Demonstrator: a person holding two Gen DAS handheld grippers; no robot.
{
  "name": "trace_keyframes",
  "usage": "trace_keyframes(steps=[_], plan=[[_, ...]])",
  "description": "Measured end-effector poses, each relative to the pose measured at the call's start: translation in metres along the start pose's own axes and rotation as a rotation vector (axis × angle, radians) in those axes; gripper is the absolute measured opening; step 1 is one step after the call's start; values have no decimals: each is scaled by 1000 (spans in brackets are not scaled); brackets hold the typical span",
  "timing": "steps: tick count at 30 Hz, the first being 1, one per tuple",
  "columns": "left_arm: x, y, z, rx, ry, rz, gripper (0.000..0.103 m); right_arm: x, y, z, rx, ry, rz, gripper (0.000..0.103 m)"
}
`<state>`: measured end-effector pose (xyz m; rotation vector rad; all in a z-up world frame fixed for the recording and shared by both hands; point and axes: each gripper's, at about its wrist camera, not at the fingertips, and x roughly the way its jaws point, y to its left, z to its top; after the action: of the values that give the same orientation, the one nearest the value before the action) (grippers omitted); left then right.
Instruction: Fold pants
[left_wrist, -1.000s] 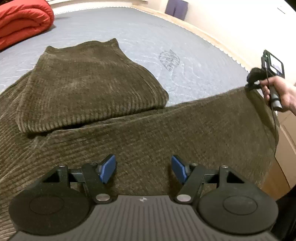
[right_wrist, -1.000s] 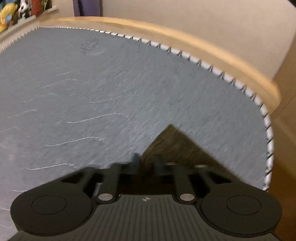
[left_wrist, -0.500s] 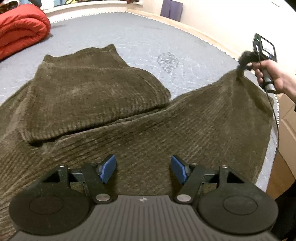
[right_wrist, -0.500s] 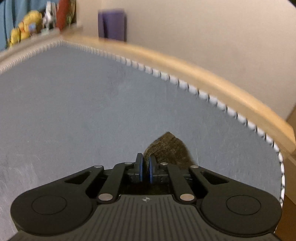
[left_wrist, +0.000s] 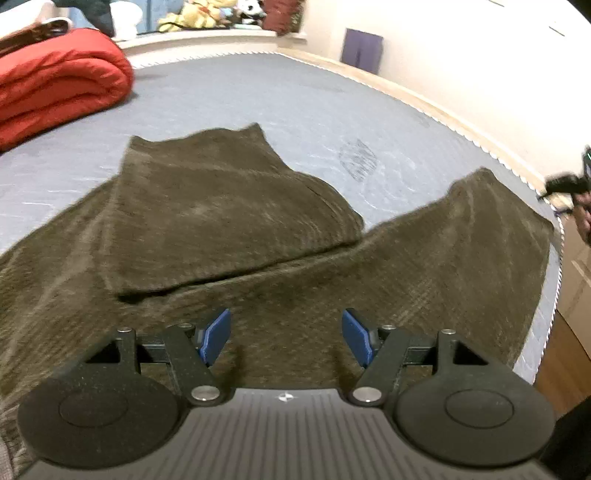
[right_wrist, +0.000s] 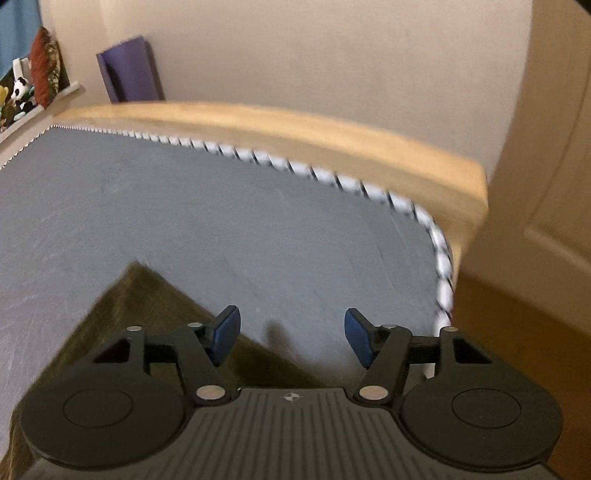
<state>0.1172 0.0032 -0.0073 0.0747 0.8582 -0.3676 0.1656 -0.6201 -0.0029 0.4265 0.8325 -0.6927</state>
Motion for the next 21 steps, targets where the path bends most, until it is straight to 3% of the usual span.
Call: trace_keyframes(steps=[5, 6, 8, 10, 12, 15, 18, 19, 21], plan=[[-21, 20, 2, -48, -15, 77, 72, 20, -11, -22, -25, 192, 76, 65], [-25, 27, 1, -67, -16, 97, 72, 20, -5, -26, -74, 201, 53, 55], [-37, 44, -1, -115, -25, 142, 72, 13, 7, -28, -153, 165, 6, 24], [-50, 62, -4, -170, -39, 180, 72, 1, 5, -20, -103, 123, -16, 17], [-66, 82, -8, -241, -46, 224, 72, -6, 0, -17, -63, 111, -78, 17], [-90, 112, -18, -341, -38, 266, 72, 6, -14, -27, -24, 196, -175, 18], [-109, 139, -31, -421, -20, 280, 75, -2, -4, -27, -49, 134, -194, 24], [-115, 149, -35, -445, -16, 284, 75, -10, 2, -25, -66, 78, -213, 30], [-127, 168, -49, -500, -7, 299, 76, -27, 15, -20, -105, -31, -223, 53]])
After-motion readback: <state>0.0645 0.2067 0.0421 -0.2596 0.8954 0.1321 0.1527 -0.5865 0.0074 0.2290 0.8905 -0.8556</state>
